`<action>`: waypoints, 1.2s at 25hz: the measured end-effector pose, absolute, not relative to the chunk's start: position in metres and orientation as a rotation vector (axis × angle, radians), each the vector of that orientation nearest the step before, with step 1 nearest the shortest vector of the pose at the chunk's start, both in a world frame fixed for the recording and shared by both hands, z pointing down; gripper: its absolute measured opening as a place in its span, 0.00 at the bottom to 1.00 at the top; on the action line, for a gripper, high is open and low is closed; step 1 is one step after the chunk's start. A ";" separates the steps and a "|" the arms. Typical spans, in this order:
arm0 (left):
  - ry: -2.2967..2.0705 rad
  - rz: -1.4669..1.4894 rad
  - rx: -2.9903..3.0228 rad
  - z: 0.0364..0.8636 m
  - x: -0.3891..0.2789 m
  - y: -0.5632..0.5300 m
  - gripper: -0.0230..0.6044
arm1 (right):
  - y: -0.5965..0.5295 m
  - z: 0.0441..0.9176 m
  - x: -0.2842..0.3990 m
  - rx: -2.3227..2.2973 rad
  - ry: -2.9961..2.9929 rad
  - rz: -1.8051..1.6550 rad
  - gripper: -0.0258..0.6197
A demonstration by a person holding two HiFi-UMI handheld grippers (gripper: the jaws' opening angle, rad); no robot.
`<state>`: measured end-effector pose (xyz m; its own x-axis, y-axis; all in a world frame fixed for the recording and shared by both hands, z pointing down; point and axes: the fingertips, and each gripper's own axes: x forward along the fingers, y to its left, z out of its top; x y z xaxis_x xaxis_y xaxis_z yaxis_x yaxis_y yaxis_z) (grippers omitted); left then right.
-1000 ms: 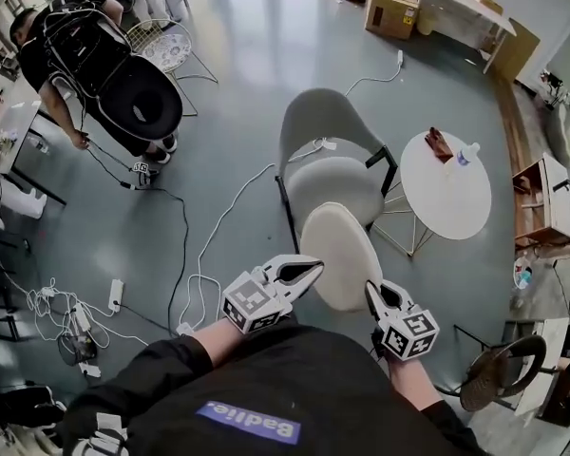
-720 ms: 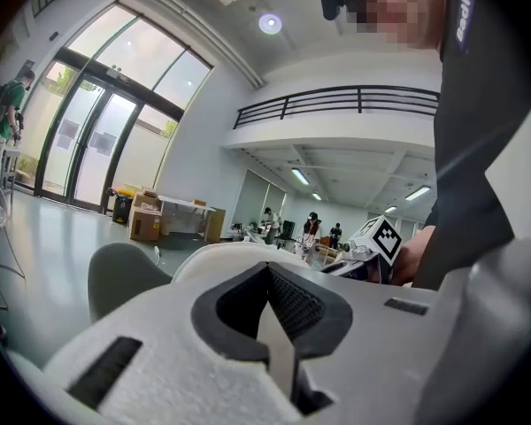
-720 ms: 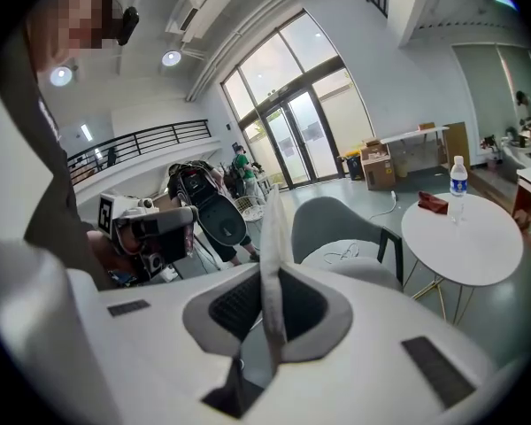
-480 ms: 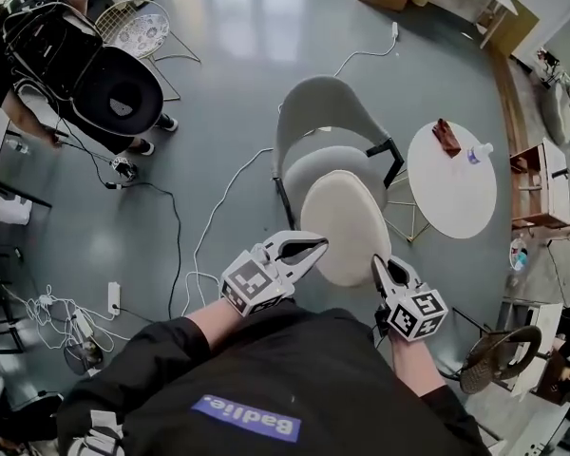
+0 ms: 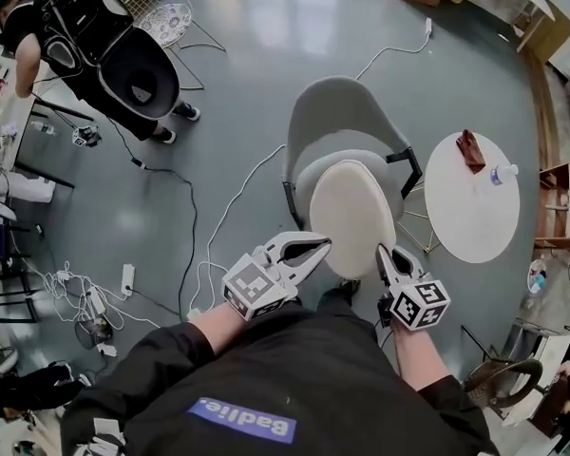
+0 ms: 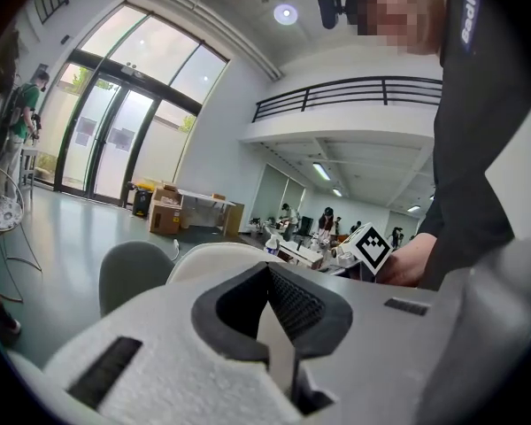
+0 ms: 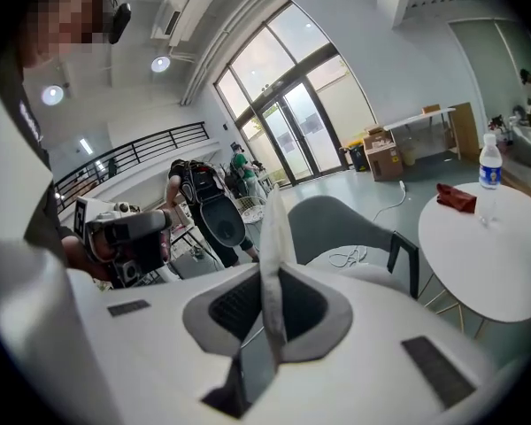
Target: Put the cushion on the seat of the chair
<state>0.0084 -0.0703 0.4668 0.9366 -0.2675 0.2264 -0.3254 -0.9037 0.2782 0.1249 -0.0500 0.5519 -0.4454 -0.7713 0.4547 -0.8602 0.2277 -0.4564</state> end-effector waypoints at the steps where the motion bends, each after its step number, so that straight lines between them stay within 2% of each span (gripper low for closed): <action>1: -0.455 0.269 2.772 0.467 0.012 -0.074 0.06 | -0.057 0.555 0.129 1.563 -2.362 1.024 0.12; 10: -0.603 0.308 2.716 0.482 0.038 -0.115 0.06 | -0.127 0.602 0.155 1.535 -2.408 1.198 0.12; 24: -0.602 0.379 2.668 0.525 0.046 -0.141 0.06 | -0.185 0.700 0.149 1.572 -2.362 1.514 0.12; 30: -0.583 0.400 2.664 0.530 0.051 -0.149 0.06 | -0.187 0.768 0.185 1.662 -2.265 1.660 0.12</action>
